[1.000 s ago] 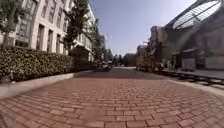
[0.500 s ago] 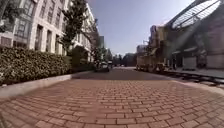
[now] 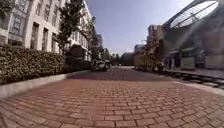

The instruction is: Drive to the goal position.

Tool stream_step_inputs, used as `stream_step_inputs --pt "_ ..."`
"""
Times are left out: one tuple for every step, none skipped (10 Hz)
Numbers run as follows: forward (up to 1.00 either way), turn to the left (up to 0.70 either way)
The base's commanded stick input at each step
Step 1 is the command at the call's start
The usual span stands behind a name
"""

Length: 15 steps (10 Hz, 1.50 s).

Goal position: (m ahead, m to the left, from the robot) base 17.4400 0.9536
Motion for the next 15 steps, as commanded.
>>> stream_step_inputs --pt "0.7 0.0" --pt "0.7 0.0" --pt "0.7 0.0" --pt "0.7 0.0" --pt "0.7 0.0" --pt "0.7 0.0" --pt "0.7 0.0" --pt "0.7 0.0" --pt "0.7 0.0" --pt "0.7 0.0" --pt "0.7 0.0" --pt "0.7 0.0" --pt "0.7 0.0" --pt "0.7 0.0" --pt "0.7 0.0"
